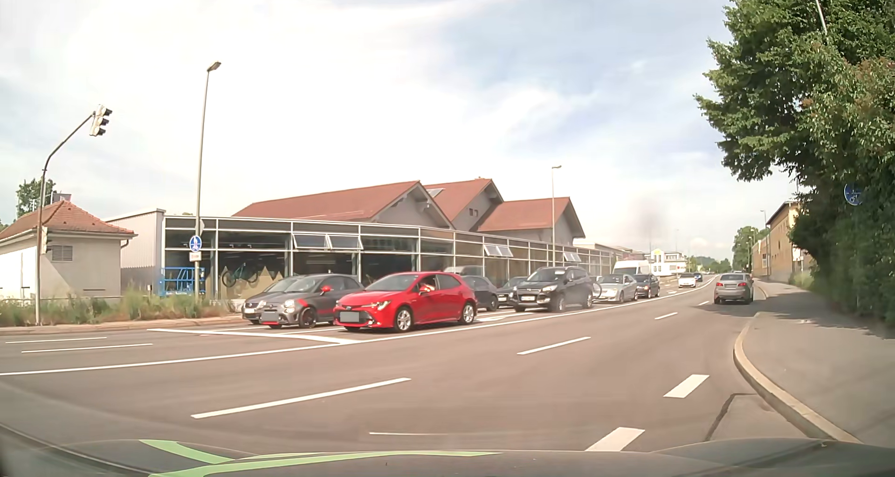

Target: Follow the waypoints while adhering to traffic rules and regulations

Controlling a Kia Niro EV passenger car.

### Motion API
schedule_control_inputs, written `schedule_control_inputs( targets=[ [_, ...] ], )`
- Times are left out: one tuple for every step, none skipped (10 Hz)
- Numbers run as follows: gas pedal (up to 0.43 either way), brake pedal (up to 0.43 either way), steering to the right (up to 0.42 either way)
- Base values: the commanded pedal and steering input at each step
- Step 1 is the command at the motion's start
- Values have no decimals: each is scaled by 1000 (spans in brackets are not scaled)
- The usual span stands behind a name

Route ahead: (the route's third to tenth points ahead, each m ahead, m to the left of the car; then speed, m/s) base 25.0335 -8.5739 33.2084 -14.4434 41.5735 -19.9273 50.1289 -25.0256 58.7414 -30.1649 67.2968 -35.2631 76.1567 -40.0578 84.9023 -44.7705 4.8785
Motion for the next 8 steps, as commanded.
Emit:
schedule_control_inputs(
  targets=[
    [169, 0, 205],
    [169, 0, 214],
    [169, 0, 214],
    [169, 0, 214],
    [169, 0, 215],
    [169, 0, 215],
    [177, 0, 215],
    [177, 0, 215]
  ],
)
